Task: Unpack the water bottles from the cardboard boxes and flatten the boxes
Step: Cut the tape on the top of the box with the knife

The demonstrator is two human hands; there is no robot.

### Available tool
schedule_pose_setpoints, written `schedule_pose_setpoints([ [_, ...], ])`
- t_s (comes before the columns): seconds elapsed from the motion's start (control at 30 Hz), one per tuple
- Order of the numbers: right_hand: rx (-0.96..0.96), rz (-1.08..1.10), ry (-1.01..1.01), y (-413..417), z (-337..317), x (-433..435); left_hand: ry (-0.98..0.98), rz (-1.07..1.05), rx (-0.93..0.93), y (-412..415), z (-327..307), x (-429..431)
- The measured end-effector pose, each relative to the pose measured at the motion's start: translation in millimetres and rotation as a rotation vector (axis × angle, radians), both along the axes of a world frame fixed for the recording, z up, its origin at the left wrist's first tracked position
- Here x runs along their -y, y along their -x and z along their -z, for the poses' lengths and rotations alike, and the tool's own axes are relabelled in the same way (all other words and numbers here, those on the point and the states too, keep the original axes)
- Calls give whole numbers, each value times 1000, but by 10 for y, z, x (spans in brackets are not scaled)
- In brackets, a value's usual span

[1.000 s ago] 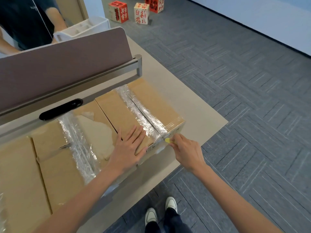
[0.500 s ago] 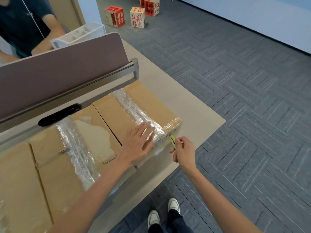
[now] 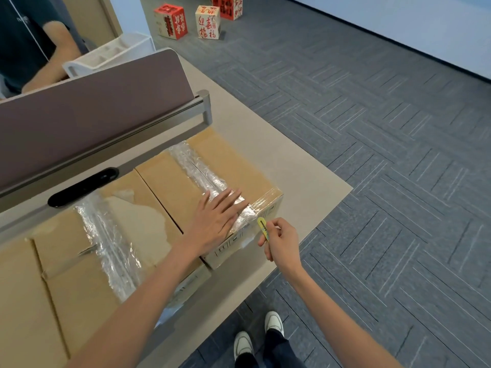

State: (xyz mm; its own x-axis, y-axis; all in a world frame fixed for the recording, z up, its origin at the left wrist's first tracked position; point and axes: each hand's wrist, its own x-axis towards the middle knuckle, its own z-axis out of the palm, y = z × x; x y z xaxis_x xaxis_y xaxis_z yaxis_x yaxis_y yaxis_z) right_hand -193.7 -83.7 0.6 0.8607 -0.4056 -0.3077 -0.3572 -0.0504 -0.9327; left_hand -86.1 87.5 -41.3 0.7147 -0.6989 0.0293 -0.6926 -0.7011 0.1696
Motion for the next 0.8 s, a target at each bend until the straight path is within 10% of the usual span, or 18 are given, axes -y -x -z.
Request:
schedule_pose_setpoints([
  [0.8,-23,-14,36,-5,63,-113,45,-37,-11,29,-6,44],
])
